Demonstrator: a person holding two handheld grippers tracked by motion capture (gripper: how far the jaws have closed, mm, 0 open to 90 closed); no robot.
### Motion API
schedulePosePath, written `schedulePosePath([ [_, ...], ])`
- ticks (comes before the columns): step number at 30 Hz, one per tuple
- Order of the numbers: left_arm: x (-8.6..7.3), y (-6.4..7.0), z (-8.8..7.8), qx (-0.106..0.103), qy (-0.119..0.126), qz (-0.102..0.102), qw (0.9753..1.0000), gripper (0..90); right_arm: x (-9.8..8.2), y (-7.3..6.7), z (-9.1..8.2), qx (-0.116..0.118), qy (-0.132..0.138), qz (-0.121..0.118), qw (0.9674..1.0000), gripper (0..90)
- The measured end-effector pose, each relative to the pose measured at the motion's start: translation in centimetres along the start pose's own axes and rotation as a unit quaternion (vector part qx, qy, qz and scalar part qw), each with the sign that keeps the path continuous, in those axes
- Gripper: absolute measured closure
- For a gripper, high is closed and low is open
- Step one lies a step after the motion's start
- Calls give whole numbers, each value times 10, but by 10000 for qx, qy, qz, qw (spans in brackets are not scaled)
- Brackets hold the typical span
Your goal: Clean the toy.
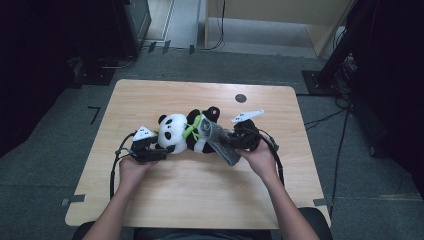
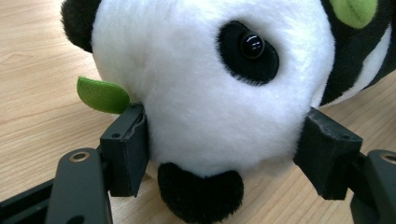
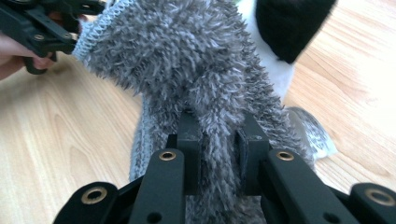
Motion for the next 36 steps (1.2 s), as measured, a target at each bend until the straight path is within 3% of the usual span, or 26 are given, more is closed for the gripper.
schedulePosePath([
  [10, -1, -1, 0, 0, -28, 53, 10000, 246, -14, 16, 3, -193, -166, 283, 9993, 773],
  [16, -1, -1, 0, 0, -2, 18, 10000, 245, -7, 19, -3, -277, -82, 236, 9993, 774],
  [22, -1, 0, 0, 12, -10, 32, 10000, 244, 22, 5, -10, -62, 266, 156, 9995, 774],
  [28, -1, 0, 0, 3, -15, 26, 10000, 245, 47, -21, 7, 263, 306, -109, 9991, 773],
  [32, -1, 0, 0, 21, -34, -15, 10000, 247, 44, -36, 23, 450, 82, -219, 9987, 771],
  [36, 0, 0, 0, 34, -86, 16, 10000, 247, 30, -38, 34, 443, -121, -222, 9987, 770],
])
Point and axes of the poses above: each handheld gripper's, and its own axes: z roughly forward along the jaws, x roughly out of its top, y roughly to its right, the point moved 2 cm from there along z, roughly forward along the jaws, and after that the axes turned 14 degrees about y, right-handed, at the moved point
